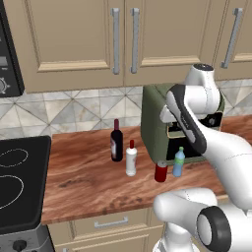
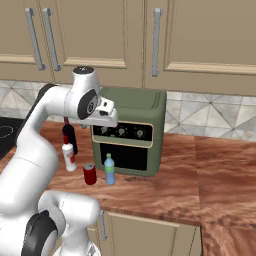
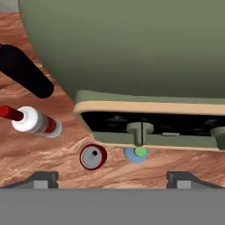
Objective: Move the drinks to the dining counter.
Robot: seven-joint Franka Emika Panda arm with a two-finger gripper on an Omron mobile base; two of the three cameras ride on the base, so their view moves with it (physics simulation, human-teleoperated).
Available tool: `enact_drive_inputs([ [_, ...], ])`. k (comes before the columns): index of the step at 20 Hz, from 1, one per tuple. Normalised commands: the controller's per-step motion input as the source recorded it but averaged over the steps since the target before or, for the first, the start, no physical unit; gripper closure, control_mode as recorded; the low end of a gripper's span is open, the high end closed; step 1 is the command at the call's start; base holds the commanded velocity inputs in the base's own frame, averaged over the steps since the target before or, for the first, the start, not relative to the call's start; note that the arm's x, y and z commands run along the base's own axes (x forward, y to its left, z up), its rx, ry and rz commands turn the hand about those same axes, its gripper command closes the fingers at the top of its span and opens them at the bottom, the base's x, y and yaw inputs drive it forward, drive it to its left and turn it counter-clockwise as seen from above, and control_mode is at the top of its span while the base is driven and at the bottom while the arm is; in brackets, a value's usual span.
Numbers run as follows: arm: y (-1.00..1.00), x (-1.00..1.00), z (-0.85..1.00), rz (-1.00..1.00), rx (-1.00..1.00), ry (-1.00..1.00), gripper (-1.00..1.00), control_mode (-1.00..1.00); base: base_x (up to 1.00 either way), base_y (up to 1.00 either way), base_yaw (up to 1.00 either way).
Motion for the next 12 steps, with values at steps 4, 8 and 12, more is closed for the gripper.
enact_drive_inputs([
  [4, -0.47, -0.17, -0.34, 0.0, 0.0, -0.01, -1.0, -1.0, 0.0, 0.0, 0.0],
  [8, -0.33, -0.26, -0.29, 0.0, 0.0, -0.08, -1.0, -1.0, 0.0, 0.0, 0.0],
  [12, -0.17, -0.14, -0.29, 0.0, 0.0, -0.1, -1.0, -1.0, 0.0, 0.0, 0.0],
])
